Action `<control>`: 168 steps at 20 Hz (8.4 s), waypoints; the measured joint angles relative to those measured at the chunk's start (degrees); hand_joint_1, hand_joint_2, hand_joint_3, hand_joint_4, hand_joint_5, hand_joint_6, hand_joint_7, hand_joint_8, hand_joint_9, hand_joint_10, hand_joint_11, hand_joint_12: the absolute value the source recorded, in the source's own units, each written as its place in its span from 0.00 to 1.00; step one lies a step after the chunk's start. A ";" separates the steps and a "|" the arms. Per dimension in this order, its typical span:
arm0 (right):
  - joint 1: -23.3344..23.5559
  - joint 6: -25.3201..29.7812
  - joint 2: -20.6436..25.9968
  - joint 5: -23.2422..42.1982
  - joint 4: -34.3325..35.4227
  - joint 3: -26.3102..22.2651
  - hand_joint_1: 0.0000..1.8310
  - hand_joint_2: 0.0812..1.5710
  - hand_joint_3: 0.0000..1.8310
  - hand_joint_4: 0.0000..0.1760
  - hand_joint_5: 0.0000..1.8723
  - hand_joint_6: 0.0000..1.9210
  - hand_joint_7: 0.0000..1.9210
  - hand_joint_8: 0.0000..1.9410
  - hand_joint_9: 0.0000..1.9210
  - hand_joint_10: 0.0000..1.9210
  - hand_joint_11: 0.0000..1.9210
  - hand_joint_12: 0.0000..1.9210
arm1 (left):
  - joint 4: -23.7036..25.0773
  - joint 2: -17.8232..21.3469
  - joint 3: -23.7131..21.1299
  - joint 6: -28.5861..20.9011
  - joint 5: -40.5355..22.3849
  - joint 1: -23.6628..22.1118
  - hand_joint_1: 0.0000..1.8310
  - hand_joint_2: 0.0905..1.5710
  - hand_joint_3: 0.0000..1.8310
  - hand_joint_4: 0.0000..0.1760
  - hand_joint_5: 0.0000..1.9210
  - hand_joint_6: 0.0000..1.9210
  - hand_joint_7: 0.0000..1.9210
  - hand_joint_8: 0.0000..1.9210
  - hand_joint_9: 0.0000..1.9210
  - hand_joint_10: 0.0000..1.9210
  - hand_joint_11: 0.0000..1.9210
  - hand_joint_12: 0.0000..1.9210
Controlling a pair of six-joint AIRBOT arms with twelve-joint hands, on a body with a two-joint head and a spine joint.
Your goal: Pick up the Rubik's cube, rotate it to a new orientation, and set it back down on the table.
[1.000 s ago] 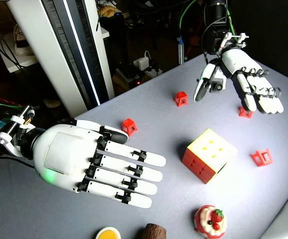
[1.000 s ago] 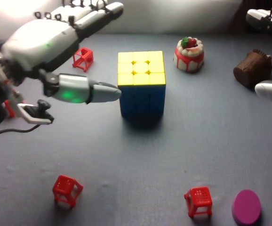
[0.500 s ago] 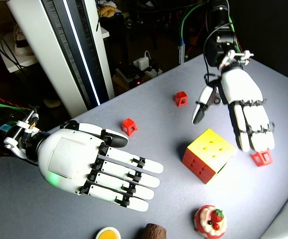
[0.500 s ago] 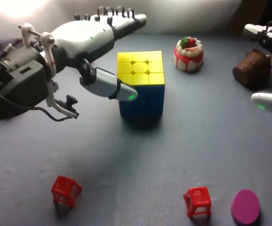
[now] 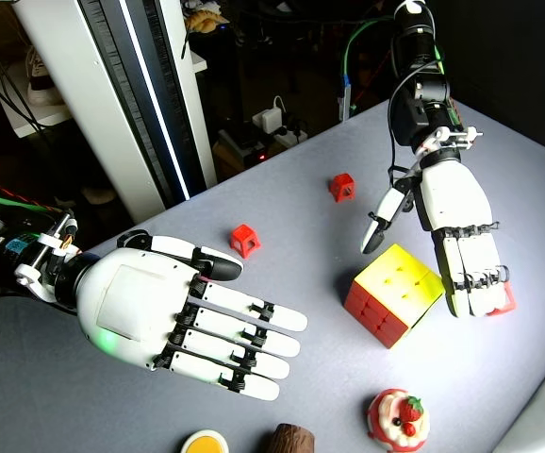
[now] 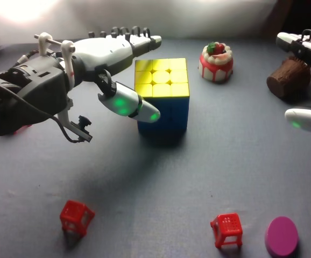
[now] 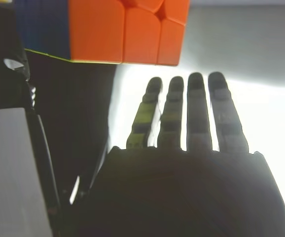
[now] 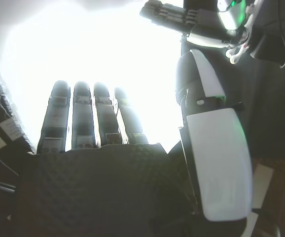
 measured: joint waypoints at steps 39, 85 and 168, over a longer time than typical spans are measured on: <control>-0.15 0.02 -5.22 9.18 -5.18 7.56 0.03 0.86 0.00 0.00 0.01 0.00 0.02 0.00 0.04 0.06 0.00 0.40 | 14.91 8.50 -10.25 -7.34 -21.53 0.74 0.70 0.49 0.42 0.00 0.57 1.00 0.65 1.00 0.70 1.00 0.75 1.00; 6.10 -0.13 -16.06 13.60 -20.72 10.60 0.00 0.89 0.00 0.00 0.04 0.04 0.08 0.02 0.00 0.53 0.00 0.78 | 16.37 10.71 -13.40 -8.57 -33.83 2.58 0.66 0.34 0.79 0.00 0.45 0.92 0.53 0.99 0.64 1.00 0.67 1.00; 6.23 0.00 -5.25 14.71 -21.79 1.75 0.00 0.85 0.00 0.00 0.12 0.05 0.16 0.01 0.14 0.10 0.00 0.50 | 7.06 3.65 -6.47 -13.99 -31.19 6.91 0.77 0.29 0.83 0.00 0.49 0.95 0.51 0.96 0.50 1.00 0.60 1.00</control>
